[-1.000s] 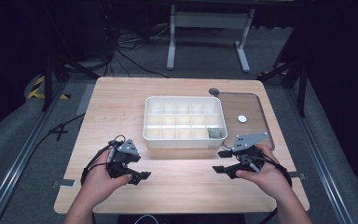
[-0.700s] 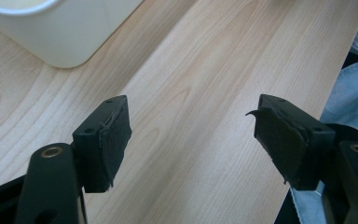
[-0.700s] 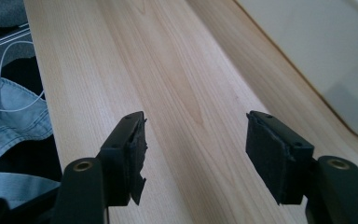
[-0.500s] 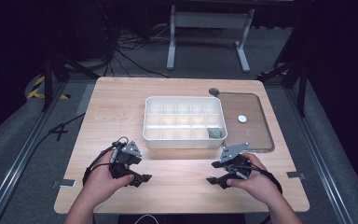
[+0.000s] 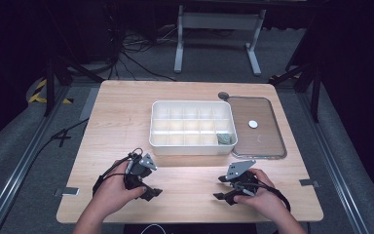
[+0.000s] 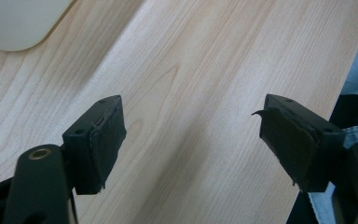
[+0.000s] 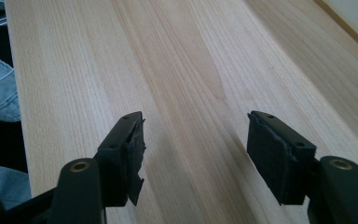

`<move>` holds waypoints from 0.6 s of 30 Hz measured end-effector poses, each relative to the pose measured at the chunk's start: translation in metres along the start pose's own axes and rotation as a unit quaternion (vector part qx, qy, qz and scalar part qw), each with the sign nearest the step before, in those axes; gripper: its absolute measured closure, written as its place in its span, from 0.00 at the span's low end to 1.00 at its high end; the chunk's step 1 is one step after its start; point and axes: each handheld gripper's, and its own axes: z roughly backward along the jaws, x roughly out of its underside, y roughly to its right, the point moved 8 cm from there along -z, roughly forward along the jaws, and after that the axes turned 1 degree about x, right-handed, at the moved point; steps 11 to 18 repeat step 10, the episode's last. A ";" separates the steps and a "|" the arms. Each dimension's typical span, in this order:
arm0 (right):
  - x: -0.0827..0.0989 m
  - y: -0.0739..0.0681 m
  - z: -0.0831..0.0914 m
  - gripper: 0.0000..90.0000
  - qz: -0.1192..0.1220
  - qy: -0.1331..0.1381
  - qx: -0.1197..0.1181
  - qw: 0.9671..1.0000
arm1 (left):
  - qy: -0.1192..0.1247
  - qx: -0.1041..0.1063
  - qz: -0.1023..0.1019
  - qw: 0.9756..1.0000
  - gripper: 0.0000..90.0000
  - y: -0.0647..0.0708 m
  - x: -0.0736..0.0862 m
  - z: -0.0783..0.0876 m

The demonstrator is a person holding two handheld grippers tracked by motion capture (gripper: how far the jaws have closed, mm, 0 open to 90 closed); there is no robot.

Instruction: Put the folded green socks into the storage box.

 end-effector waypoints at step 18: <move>0.003 -0.008 -0.004 0.41 0.009 0.012 -0.013 1.000 | 0.025 -0.046 0.044 0.998 0.21 -0.017 0.004 0.000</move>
